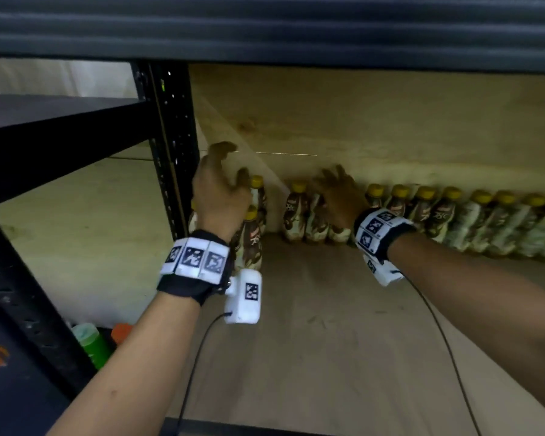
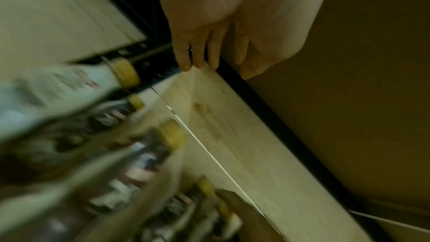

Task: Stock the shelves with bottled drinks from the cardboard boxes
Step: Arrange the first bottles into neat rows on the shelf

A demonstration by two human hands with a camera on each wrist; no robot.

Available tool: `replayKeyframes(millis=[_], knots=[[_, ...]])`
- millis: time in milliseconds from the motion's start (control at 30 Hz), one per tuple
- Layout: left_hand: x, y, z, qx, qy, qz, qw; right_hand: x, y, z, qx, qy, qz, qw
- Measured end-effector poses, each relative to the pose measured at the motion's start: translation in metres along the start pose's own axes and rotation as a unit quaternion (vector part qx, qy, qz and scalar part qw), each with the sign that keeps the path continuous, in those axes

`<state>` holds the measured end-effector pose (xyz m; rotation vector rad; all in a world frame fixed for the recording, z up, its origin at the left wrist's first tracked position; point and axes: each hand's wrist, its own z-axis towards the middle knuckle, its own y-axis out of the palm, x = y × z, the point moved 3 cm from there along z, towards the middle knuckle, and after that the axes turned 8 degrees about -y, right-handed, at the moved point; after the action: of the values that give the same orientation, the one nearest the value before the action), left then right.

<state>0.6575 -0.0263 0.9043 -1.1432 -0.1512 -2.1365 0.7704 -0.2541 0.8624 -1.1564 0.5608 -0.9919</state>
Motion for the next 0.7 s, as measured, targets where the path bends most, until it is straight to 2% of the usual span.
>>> replayKeyframes(millis=[67,133,200,233,367,467,500,600,700], knots=[[0.019,0.032,-0.006,-0.072,0.011,-0.043,0.996,0.002,0.009,-0.013,-0.011,-0.008,-0.022,1.0],[0.025,0.064,-0.016,-0.146,-0.01,-0.068,0.987,-0.008,0.011,-0.027,0.027,-0.04,-0.025,0.999],[0.021,0.093,-0.024,-0.183,-0.04,-0.045,0.981,-0.015,0.014,-0.043,0.061,-0.068,-0.009,0.996],[0.018,0.105,-0.027,-0.19,-0.055,-0.017,0.98,-0.015,0.016,-0.052,0.052,-0.064,0.017,0.996],[0.0,0.138,-0.026,-0.196,-0.147,0.049,0.968,-0.002,0.026,-0.096,0.019,-0.012,0.112,0.993],[-0.008,0.152,-0.02,-0.176,-0.176,0.054,0.967,0.008,0.013,-0.133,0.023,0.024,0.166,0.986],[-0.01,0.156,-0.018,-0.186,-0.189,0.059,0.962,0.01,0.004,-0.143,0.022,0.04,0.176,0.983],[-0.013,0.169,-0.021,-0.279,-0.199,0.074,0.937,0.02,-0.014,-0.165,-0.007,0.107,0.258,0.96],[-0.002,0.16,-0.047,-0.343,-0.149,0.065,0.925,0.023,-0.027,-0.175,0.007,0.155,0.374,0.914]])
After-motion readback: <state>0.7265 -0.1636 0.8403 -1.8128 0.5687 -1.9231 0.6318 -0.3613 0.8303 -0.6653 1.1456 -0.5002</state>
